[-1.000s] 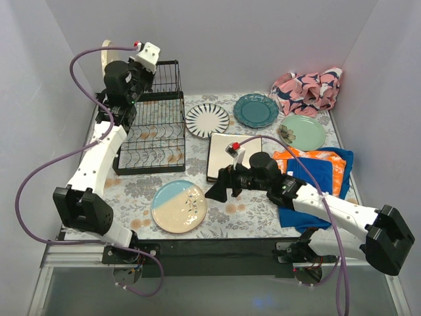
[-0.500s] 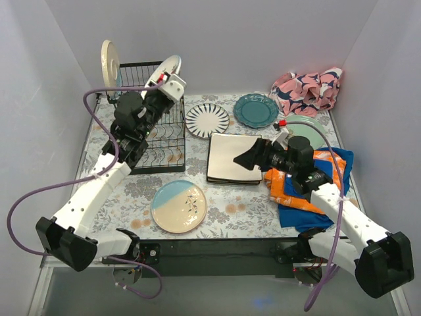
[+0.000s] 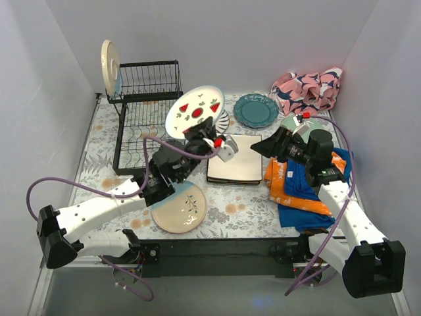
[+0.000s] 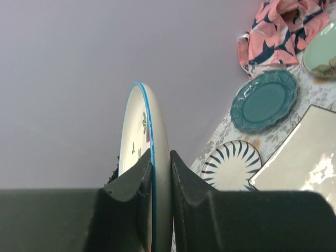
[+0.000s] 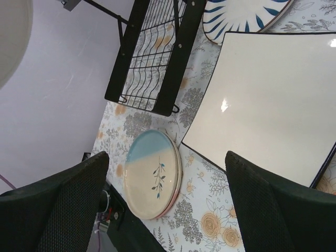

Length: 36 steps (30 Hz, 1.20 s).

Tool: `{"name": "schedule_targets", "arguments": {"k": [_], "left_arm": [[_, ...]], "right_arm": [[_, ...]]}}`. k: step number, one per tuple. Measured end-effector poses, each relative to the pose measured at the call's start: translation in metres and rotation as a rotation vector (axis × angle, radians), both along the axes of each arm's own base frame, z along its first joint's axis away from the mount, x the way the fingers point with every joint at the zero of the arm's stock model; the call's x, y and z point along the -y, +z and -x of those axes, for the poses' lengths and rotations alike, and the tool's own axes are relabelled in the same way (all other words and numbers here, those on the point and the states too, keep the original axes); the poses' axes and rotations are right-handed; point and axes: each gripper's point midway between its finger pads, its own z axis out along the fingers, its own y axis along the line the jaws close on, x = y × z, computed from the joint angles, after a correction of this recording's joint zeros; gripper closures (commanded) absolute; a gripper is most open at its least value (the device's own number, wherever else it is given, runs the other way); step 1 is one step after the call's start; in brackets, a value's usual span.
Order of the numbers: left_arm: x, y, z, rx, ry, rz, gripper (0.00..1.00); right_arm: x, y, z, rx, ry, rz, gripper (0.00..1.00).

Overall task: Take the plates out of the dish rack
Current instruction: Place the plate at the center of the board.

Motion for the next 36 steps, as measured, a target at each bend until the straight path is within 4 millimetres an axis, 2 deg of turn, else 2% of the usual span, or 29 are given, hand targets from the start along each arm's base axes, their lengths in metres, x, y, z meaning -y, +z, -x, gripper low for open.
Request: {"name": "schedule_targets", "arguments": {"k": [7, 14, 18, 22, 25, 33, 36], "left_arm": [[0.021, -0.06, 0.043, 0.035, 0.017, -0.126, 1.0], [0.06, -0.096, 0.08, 0.141, 0.01, -0.215, 1.0], [0.081, -0.104, 0.097, 0.182, -0.022, -0.238, 1.0], [0.091, -0.101, 0.107, 0.212, -0.043, -0.216, 1.0], [0.091, -0.107, 0.111, 0.216, -0.056, -0.208, 1.0], [0.094, -0.168, 0.113, 0.211, -0.067, -0.316, 1.0], [0.099, -0.18, 0.119, 0.202, -0.088, -0.333, 1.0]], "right_arm": [[0.011, 0.002, -0.002, -0.019, -0.014, -0.021, 0.05], [0.027, 0.004, -0.007, -0.02, -0.048, -0.035, 0.05], [0.037, 0.006, -0.01, -0.016, -0.068, -0.041, 0.04], [0.038, 0.006, -0.008, -0.002, -0.051, -0.033, 0.04], [0.035, 0.004, -0.005, 0.011, -0.016, -0.023, 0.04], [0.031, -0.001, 0.0, 0.025, 0.039, -0.002, 0.08], [0.026, -0.004, 0.001, 0.02, 0.066, 0.001, 0.11]]}}
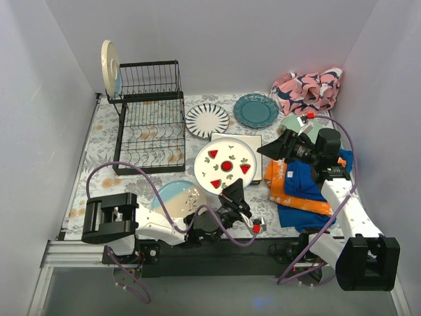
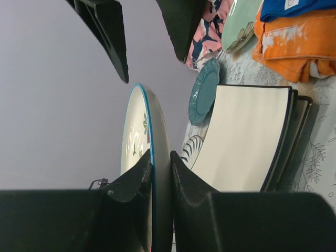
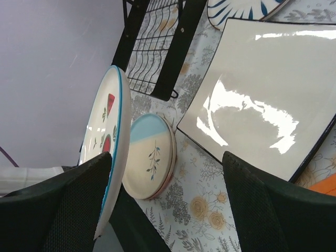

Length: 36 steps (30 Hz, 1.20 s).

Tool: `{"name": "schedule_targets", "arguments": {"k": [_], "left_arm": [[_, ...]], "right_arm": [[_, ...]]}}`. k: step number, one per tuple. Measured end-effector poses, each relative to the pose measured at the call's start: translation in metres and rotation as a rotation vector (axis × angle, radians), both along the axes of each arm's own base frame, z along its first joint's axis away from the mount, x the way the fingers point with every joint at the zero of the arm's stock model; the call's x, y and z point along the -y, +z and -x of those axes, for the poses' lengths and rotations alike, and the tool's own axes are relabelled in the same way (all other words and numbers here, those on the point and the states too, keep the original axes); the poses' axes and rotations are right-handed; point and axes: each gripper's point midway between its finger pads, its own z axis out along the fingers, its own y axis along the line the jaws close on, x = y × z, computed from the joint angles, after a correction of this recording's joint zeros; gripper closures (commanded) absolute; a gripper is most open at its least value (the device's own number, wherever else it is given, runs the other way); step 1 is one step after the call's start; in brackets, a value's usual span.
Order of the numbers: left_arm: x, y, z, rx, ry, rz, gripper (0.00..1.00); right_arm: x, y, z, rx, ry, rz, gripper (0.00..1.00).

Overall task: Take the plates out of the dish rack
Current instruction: Place the plate at the center of the board.

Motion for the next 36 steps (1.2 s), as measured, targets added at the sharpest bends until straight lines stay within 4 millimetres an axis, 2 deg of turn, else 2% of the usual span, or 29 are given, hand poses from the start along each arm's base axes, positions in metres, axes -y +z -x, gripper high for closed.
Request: {"name": "schedule_targets", "arguments": {"k": [4, 10, 20, 27, 31, 32, 33, 34, 36], "left_arm": [[0.007, -0.006, 0.004, -0.003, -0.02, 0.009, 1.0], [0.011, -0.014, 0.006, -0.009, -0.03, 0.003, 1.0], [0.008, -0.02, 0.007, -0.019, -0.032, 0.005, 1.0], [0.005, -0.029, 0.007, -0.014, -0.029, -0.012, 1.0], [0.006, -0.042, 0.006, 0.0, -0.029, -0.049, 1.0], [0.006, -0.045, 0.006, 0.002, -0.028, -0.06, 1.0], [0.006, -0.048, 0.006, 0.001, -0.027, -0.067, 1.0], [0.006, -0.051, 0.006, 0.0, -0.026, -0.077, 1.0], [0.006, -0.057, 0.006, 0.005, -0.021, -0.106, 0.99]], "right_arm": [[-0.011, -0.013, 0.005, -0.046, 0.044, 0.004, 0.11], [-0.019, -0.016, 0.013, -0.048, 0.073, 0.009, 0.17], [-0.044, -0.026, 0.032, -0.054, 0.148, 0.035, 0.47], [-0.05, -0.035, 0.031, -0.073, 0.15, 0.056, 0.6], [-0.054, -0.048, 0.031, -0.104, 0.159, 0.081, 0.77], [-0.054, -0.052, 0.032, -0.113, 0.16, 0.088, 0.88], [-0.054, -0.054, 0.032, -0.122, 0.158, 0.094, 0.95], [-0.054, -0.057, 0.032, -0.142, 0.147, 0.096, 0.99], [-0.055, -0.059, 0.033, -0.181, 0.133, 0.087, 0.99]]}}
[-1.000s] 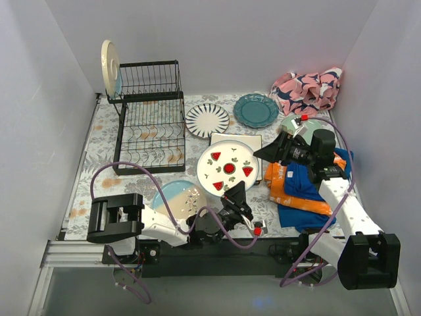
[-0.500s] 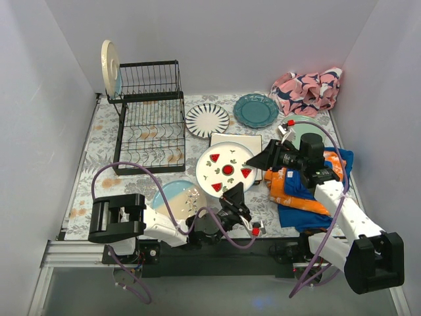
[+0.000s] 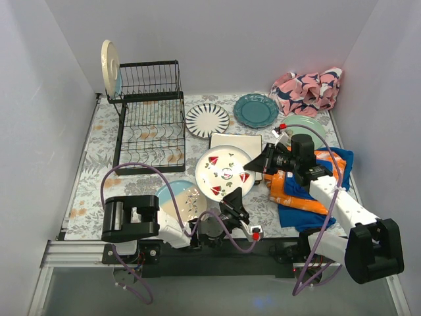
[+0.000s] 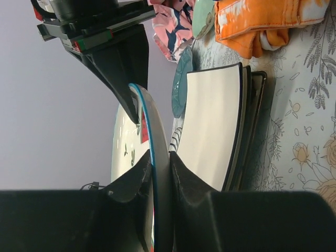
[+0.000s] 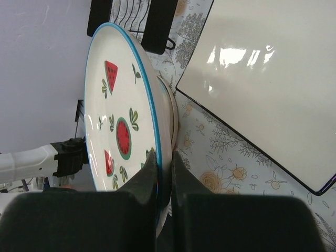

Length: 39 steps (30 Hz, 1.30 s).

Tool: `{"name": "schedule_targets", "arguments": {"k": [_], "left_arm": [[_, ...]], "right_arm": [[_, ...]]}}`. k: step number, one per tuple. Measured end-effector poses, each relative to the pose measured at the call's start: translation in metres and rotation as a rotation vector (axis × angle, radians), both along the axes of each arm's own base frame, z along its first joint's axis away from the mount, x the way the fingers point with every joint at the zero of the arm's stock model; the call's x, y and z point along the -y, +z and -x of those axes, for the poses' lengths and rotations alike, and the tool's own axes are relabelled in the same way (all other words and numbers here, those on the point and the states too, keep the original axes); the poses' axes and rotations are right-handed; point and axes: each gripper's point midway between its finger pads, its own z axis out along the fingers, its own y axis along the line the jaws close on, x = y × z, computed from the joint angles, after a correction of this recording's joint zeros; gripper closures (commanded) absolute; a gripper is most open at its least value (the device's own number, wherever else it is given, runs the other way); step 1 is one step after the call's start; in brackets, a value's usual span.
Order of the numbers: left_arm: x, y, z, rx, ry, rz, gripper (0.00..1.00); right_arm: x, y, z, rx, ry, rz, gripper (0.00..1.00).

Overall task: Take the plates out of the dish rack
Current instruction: Place the plate at the center of the board.

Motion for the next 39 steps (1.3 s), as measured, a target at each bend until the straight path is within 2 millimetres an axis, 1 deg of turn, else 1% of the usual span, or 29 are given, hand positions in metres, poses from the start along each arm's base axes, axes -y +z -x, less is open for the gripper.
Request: {"name": "schedule_targets", "arguments": {"k": [1, 3, 4, 6, 7, 8, 10, 11, 15, 17, 18, 21, 24, 28, 30, 31, 32, 34, 36, 39], "left_arm": [[0.0, -0.002, 0.0, 0.003, 0.001, -0.009, 0.94], [-0.001, -0.004, -0.001, 0.002, 0.01, -0.012, 0.82], [-0.001, -0.005, -0.001, 0.002, 0.013, -0.011, 0.72], [-0.002, -0.005, -0.001, 0.011, 0.017, -0.02, 0.65], [-0.002, -0.002, -0.002, 0.012, 0.019, -0.008, 0.59], [-0.002, -0.001, -0.001, 0.013, 0.021, 0.0, 0.57], [-0.002, 0.001, -0.001, 0.01, 0.027, 0.013, 0.47], [-0.002, 0.002, -0.001, 0.006, 0.03, 0.021, 0.45], [-0.003, 0.004, -0.002, -0.025, 0.044, 0.069, 0.44], [-0.003, 0.006, -0.002, -0.05, 0.044, 0.098, 0.44], [-0.003, 0.008, -0.002, -0.07, 0.043, 0.119, 0.3], [-0.002, 0.019, 0.002, -0.16, 0.015, 0.188, 0.3], [0.001, 0.043, 0.013, -0.297, -0.06, 0.306, 0.3], [0.001, 0.084, 0.024, -0.47, -0.142, 0.47, 0.29], [-0.002, 0.104, 0.024, -0.553, -0.161, 0.542, 0.28], [-0.004, 0.117, 0.022, -0.608, -0.169, 0.596, 0.27], [-0.007, 0.125, 0.02, -0.642, -0.175, 0.633, 0.27], [-0.017, 0.145, 0.01, -0.732, -0.181, 0.733, 0.27], [-0.028, 0.156, -0.002, -0.81, -0.184, 0.818, 0.27], [-0.053, 0.166, -0.027, -0.913, -0.154, 0.962, 0.25]], "right_arm": [[0.0, -0.002, 0.001, -0.016, -0.004, 0.001, 0.99], [-0.001, -0.005, 0.001, -0.036, -0.005, 0.002, 0.99], [-0.001, -0.006, 0.001, -0.039, -0.004, 0.002, 0.99], [-0.002, -0.006, 0.001, -0.039, -0.003, -0.001, 0.99], [-0.002, -0.007, 0.001, -0.037, -0.002, -0.001, 0.99], [-0.003, -0.008, 0.001, -0.037, -0.002, -0.007, 0.99], [-0.003, -0.01, 0.001, -0.041, -0.01, -0.017, 0.99], [-0.003, -0.01, 0.001, -0.041, -0.012, -0.024, 0.99], [-0.004, -0.014, 0.001, -0.053, -0.029, -0.05, 0.99], [-0.004, -0.011, -0.001, -0.047, -0.037, -0.063, 0.99], [-0.004, -0.009, -0.003, -0.045, -0.042, -0.069, 0.99], [-0.003, 0.0, -0.01, -0.031, -0.062, -0.088, 0.99], [0.002, 0.012, -0.031, -0.014, -0.097, -0.097, 0.99], [0.01, 0.04, -0.076, 0.045, -0.16, -0.111, 0.99], [0.015, 0.053, -0.094, 0.078, -0.19, -0.116, 0.99], [0.017, 0.06, -0.102, 0.095, -0.205, -0.118, 0.99], [0.02, 0.066, -0.11, 0.111, -0.219, -0.119, 0.99], [0.027, 0.075, -0.123, 0.141, -0.247, -0.119, 0.99], [0.033, 0.08, -0.134, 0.163, -0.273, -0.113, 0.99], [0.039, 0.083, -0.151, 0.183, -0.301, -0.096, 0.99]]}}
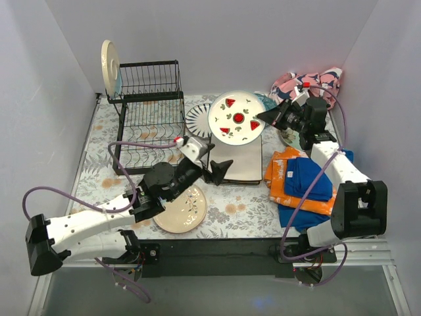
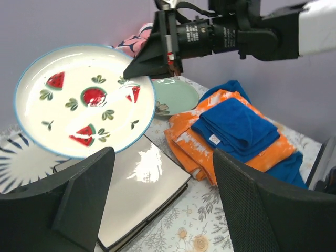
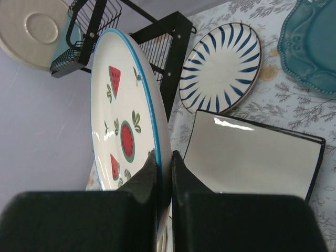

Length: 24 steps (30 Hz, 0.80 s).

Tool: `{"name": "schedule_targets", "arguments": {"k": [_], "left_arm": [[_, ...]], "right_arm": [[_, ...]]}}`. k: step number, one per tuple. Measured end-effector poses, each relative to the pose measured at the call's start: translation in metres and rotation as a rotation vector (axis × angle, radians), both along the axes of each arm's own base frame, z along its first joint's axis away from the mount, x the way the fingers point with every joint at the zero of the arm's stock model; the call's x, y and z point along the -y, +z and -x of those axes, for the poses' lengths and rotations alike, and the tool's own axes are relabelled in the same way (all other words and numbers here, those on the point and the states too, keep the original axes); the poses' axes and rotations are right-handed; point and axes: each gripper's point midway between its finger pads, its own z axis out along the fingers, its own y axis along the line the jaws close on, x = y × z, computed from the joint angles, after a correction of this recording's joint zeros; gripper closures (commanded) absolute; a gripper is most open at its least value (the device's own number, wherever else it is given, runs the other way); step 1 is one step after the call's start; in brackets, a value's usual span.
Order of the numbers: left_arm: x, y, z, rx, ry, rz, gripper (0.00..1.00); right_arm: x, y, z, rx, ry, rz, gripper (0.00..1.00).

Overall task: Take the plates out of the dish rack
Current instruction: Place the plate at the center of the board.

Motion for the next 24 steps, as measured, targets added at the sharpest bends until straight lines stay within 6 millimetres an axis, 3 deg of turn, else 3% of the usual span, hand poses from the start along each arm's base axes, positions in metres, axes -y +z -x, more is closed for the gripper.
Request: {"name": "schedule_targets", "arguments": {"k": [3, 9, 16, 24], "left_arm": [[-0.021, 0.004, -0.009, -0.099, 0.024, 0.092, 0.18], [-0.039, 0.016, 0.009, -0.233, -0.004, 0.19, 0.17], [-0.067, 0.035, 0.029, -0.258, -0.027, 0.235, 0.17], [-0.107, 0.056, 0.047, -0.212, -0.021, 0.299, 0.17]], "right_arm": [[0.003, -0.003, -0.02, 0.008, -0.026, 0.024, 0.99], [0.004, -0.022, -0.068, -0.002, -0.071, 0.055, 0.99], [-0.006, -0.065, -0.127, -0.043, -0.088, 0.073, 0.99], [-0.03, -0.114, -0.167, -0.065, -0.083, 0.125, 0.99]]}}
